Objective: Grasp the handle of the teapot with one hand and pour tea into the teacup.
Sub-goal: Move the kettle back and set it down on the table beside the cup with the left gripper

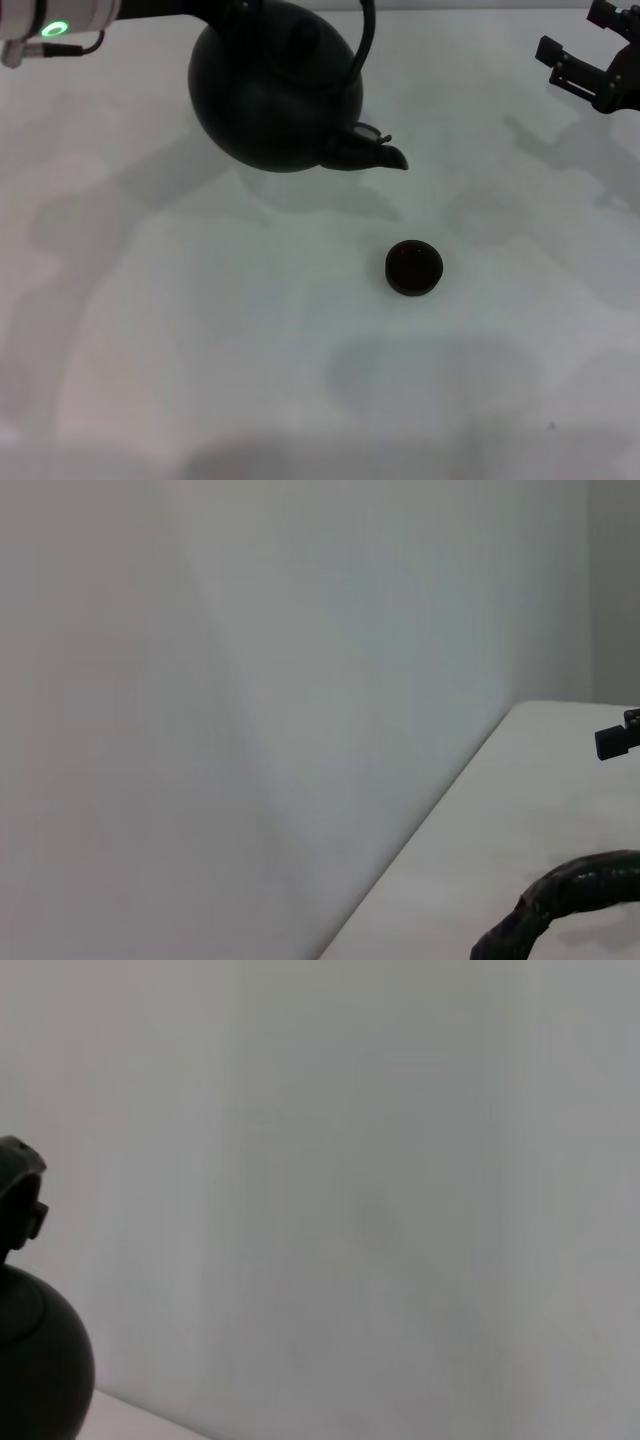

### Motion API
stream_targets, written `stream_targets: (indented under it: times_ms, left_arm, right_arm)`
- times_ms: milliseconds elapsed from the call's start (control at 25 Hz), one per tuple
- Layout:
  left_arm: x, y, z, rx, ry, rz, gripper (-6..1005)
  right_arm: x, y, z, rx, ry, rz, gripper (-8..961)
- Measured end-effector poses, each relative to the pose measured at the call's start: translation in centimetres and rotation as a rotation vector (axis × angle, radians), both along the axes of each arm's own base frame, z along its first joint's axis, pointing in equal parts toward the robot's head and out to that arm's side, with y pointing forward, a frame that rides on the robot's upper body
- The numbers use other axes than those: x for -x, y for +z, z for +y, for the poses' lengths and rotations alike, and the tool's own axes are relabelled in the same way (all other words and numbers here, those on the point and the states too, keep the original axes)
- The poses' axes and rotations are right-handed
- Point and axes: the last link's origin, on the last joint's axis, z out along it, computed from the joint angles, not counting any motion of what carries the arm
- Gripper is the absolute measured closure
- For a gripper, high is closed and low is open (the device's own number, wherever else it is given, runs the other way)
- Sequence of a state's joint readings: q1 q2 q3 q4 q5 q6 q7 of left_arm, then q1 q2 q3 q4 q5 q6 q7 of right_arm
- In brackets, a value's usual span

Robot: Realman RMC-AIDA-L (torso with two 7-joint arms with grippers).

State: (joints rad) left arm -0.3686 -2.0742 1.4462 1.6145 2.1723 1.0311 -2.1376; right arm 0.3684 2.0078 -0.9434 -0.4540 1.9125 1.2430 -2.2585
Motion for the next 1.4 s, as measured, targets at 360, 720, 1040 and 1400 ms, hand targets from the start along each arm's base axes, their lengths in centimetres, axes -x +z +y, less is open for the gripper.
stream_targets:
  times_ms: [360,720,1040,1400]
  left_arm:
    - [2.1,1.5,-0.8,-0.028,0.001,-0.08,899]
    - [4.6,2.4,-1.2,-0.042,0.017,-0.179,898]
    - [6.6,2.5,-1.6,-0.055,0.017,-0.246,899]
    - [10.4,3.1,-2.6,-0.07,0.008,-0.367,899]
  right_arm:
    - [-0.1,-0.1,0.0,0.002,-0.008,-0.004,93]
    - [-0.1,-0.2,0.1,0.012,-0.013,-0.001,93]
    - [-0.4,-0.4,-0.3,0.018,-0.027,0.005,93]
    - [-0.6,-0.5,-0.4,0.025,-0.036,0.013,93]
